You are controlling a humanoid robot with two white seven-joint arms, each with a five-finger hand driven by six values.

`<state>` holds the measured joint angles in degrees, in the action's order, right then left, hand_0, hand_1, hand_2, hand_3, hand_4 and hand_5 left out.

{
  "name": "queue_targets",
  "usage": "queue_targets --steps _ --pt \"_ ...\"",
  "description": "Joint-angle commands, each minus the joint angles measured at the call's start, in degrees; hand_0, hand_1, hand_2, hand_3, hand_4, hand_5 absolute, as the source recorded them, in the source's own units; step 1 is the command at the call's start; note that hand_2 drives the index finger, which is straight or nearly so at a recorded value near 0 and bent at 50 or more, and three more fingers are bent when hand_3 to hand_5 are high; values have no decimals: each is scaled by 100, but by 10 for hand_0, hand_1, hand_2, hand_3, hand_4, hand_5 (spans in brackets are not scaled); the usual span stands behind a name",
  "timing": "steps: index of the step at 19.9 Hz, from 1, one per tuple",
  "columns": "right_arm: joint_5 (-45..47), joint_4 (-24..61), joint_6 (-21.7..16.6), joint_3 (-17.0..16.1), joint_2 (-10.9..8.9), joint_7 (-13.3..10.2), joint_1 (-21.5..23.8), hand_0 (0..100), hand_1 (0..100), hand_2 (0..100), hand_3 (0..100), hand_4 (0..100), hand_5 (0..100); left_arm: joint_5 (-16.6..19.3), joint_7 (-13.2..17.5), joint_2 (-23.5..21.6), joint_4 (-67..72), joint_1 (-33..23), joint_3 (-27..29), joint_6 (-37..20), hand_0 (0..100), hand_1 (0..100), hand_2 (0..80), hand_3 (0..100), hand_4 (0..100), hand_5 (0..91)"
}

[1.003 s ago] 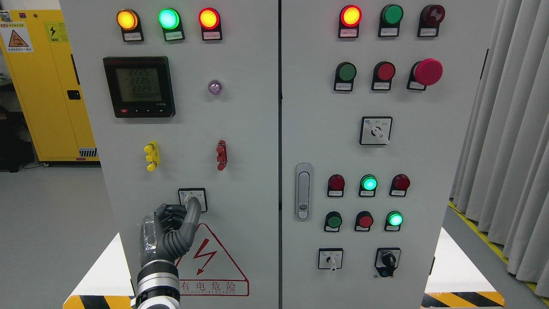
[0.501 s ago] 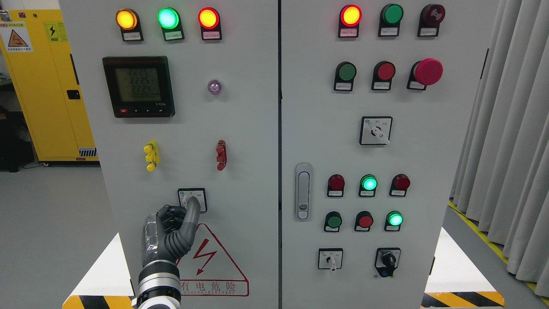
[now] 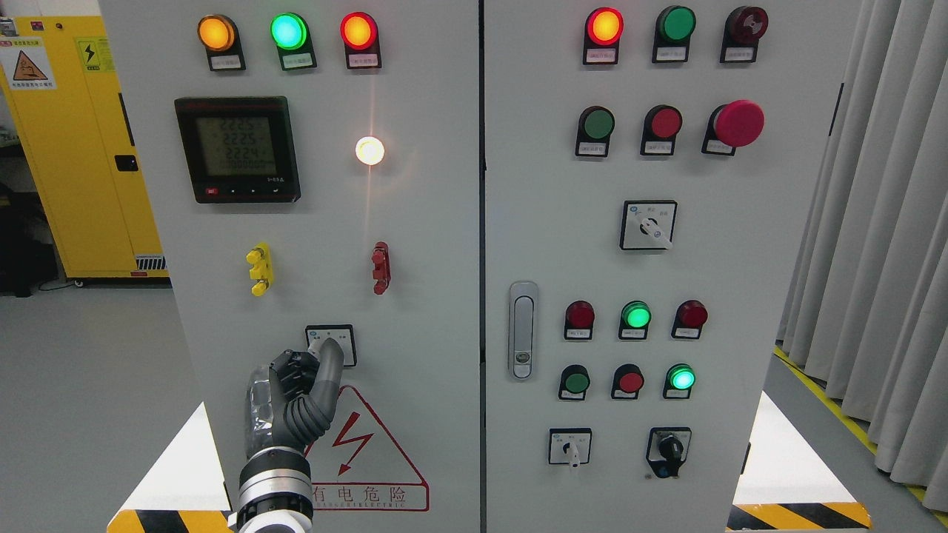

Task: Turn on light switch 1

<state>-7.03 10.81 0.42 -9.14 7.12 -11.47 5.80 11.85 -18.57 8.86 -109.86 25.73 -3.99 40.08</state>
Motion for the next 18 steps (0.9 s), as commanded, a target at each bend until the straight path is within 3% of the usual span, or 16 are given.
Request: queue_targets --steps 1,9,15,18 --pt "0 0 2 0 0 5 0 0 500 40 0 0 0 1 -15 2 -1 -7 4 0 582 478 593 880 883 819" --pt "0 0 2 0 0 5 0 0 500 40 0 0 0 -60 -15 -7 -1 -16 4 0 330 502 594 875 881 814" --pt "0 0 2 0 0 5 0 0 500 40 0 0 0 -95 -24 2 -9 -16 4 -9 205 485 599 876 880 814" --pt "0 0 2 0 0 -4 0 0 500 40 0 0 0 -157 -181 -7 -9 -24 4 -9 123 475 605 877 881 814"
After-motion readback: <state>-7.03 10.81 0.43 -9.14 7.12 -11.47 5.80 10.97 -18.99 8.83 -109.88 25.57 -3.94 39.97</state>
